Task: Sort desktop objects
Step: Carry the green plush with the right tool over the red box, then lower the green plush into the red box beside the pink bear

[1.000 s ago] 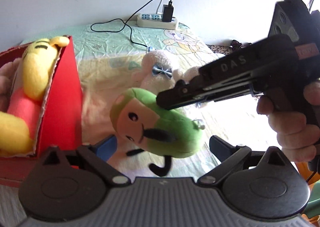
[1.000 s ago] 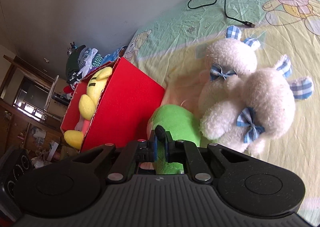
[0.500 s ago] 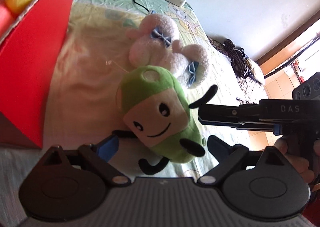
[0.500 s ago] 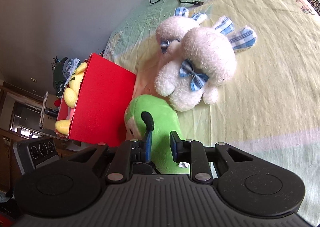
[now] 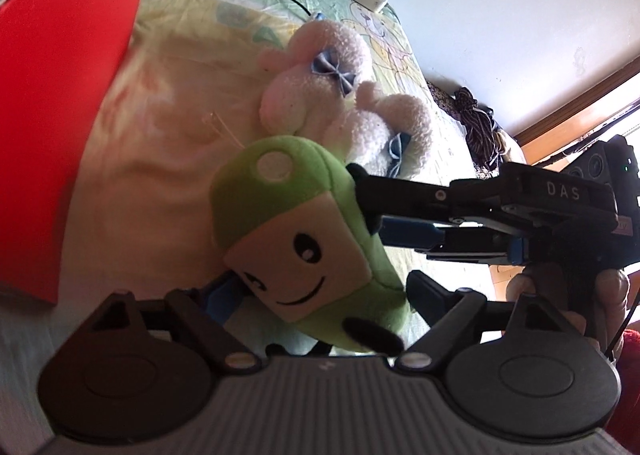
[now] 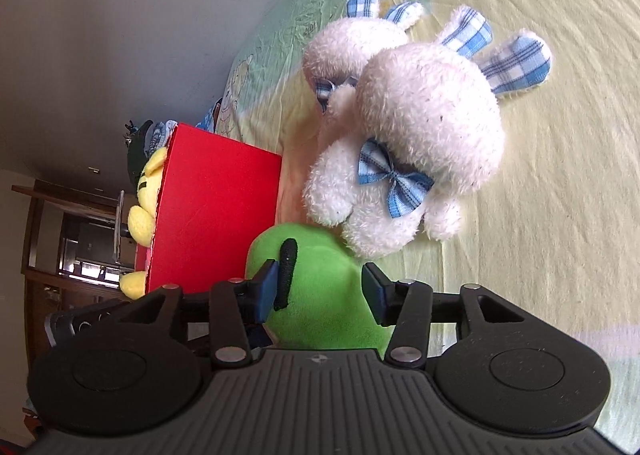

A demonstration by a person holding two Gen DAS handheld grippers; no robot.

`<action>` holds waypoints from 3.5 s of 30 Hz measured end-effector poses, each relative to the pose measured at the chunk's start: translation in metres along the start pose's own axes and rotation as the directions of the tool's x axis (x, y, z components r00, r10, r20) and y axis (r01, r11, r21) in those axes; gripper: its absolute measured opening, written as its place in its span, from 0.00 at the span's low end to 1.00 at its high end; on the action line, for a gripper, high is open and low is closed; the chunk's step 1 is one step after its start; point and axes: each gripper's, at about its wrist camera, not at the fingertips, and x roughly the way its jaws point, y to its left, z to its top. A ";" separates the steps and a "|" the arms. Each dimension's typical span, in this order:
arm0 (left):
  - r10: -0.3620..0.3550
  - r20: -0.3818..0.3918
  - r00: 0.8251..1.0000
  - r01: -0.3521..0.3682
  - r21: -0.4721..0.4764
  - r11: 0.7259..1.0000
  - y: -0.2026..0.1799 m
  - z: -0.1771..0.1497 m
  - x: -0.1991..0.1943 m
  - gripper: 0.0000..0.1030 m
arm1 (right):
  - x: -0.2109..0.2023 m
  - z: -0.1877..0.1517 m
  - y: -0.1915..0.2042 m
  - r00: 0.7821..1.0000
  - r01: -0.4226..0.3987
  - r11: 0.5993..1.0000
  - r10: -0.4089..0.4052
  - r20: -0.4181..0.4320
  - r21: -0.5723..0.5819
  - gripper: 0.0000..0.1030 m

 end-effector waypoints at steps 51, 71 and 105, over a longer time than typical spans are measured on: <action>-0.042 0.181 0.983 -0.039 0.420 0.907 0.033 0.012 -0.228 0.77 | 0.016 -0.108 0.198 0.964 -0.180 0.973 0.204 0.172 -0.145 0.46; -0.052 0.286 0.957 -0.096 0.482 0.871 0.131 0.088 -0.291 0.78 | 0.115 -0.070 0.274 0.929 -0.187 0.949 0.255 0.267 -0.255 0.46; 0.089 0.055 0.995 -0.104 0.441 0.892 0.209 0.133 -0.198 0.80 | 0.186 -0.055 0.256 0.934 0.095 0.988 -0.046 0.353 -0.122 0.44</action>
